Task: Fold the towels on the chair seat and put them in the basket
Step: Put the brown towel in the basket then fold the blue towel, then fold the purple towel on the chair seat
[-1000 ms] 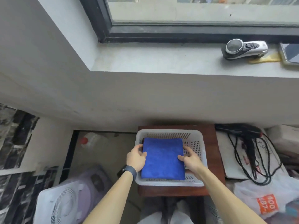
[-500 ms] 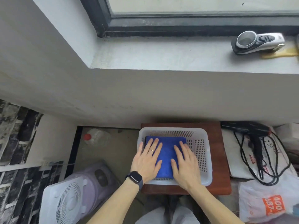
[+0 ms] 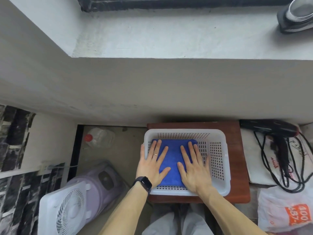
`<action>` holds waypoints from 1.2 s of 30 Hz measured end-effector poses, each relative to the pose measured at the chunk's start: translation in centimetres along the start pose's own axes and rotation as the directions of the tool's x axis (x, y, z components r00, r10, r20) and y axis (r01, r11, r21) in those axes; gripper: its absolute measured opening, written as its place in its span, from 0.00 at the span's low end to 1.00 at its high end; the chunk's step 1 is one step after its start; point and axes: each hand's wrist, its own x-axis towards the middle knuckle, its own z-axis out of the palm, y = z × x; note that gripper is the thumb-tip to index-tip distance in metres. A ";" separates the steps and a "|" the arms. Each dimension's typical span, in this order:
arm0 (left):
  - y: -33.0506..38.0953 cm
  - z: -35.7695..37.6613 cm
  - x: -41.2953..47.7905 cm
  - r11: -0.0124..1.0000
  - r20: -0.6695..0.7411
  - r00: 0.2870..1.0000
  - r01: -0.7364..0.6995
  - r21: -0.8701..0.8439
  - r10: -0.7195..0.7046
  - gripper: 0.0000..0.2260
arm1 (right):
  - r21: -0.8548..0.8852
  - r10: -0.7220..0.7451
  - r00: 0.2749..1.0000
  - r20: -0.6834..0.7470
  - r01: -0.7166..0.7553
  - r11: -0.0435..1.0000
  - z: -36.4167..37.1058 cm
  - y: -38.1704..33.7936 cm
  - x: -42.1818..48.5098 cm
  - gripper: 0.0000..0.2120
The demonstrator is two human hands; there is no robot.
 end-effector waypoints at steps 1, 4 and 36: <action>0.1 0.1 0.2 1.000 0.004 1.000 0.013 0.002 -0.013 0.34 | 0.004 0.001 1.000 0.004 -0.001 1.000 0.1 0.0 0.2 0.31; 0.3 0.6 0.6 1.000 0.017 1.000 0.024 0.002 -0.024 0.34 | 0.006 0.007 1.000 -0.005 -0.006 1.000 0.7 0.1 0.5 0.31; 5.5 -6.9 -31.1 0.169 0.041 0.320 0.600 -0.782 -0.947 0.26 | 0.107 -0.842 0.477 -0.252 0.879 0.465 -18.4 -14.3 -14.0 0.16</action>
